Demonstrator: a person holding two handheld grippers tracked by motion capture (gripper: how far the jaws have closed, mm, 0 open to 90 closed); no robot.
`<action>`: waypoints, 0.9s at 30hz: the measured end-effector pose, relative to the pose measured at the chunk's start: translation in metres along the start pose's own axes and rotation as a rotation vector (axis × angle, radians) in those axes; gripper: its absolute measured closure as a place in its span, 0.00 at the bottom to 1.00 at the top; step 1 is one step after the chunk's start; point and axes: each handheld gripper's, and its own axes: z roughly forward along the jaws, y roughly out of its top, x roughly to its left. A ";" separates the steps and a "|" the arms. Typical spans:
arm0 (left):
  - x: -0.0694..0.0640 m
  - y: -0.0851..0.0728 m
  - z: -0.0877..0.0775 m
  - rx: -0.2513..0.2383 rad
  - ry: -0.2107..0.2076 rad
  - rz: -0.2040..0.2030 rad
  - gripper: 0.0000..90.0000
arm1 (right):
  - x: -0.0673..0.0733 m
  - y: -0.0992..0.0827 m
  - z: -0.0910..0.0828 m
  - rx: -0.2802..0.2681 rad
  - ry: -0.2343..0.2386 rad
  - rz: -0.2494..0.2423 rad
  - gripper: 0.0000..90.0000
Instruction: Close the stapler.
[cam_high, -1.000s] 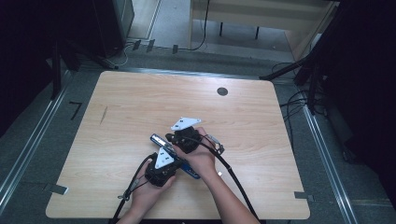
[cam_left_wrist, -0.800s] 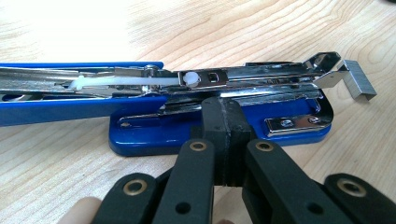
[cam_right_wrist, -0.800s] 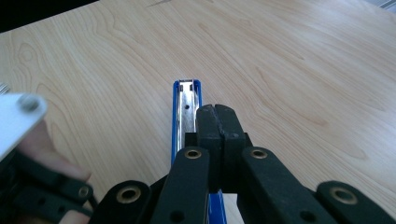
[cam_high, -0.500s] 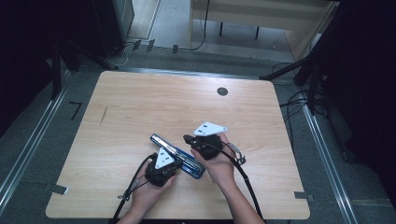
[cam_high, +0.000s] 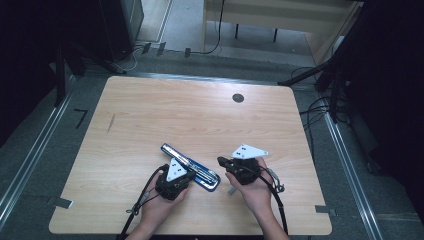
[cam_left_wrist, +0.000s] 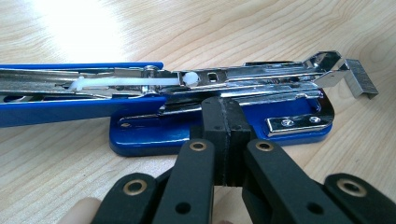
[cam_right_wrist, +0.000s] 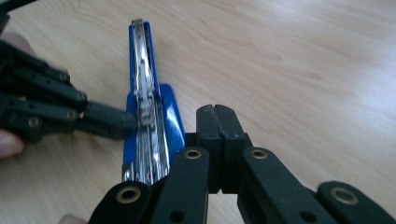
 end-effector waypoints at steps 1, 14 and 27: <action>0.000 0.000 0.000 -0.001 -0.001 -0.002 1.00 | 0.001 -0.007 -0.003 0.008 0.005 0.007 1.00; 0.000 0.000 0.000 -0.001 0.001 0.003 1.00 | 0.012 -0.045 -0.022 0.044 0.031 0.010 1.00; 0.000 0.000 0.000 0.000 0.001 0.003 1.00 | 0.013 -0.067 -0.032 0.045 0.019 0.053 1.00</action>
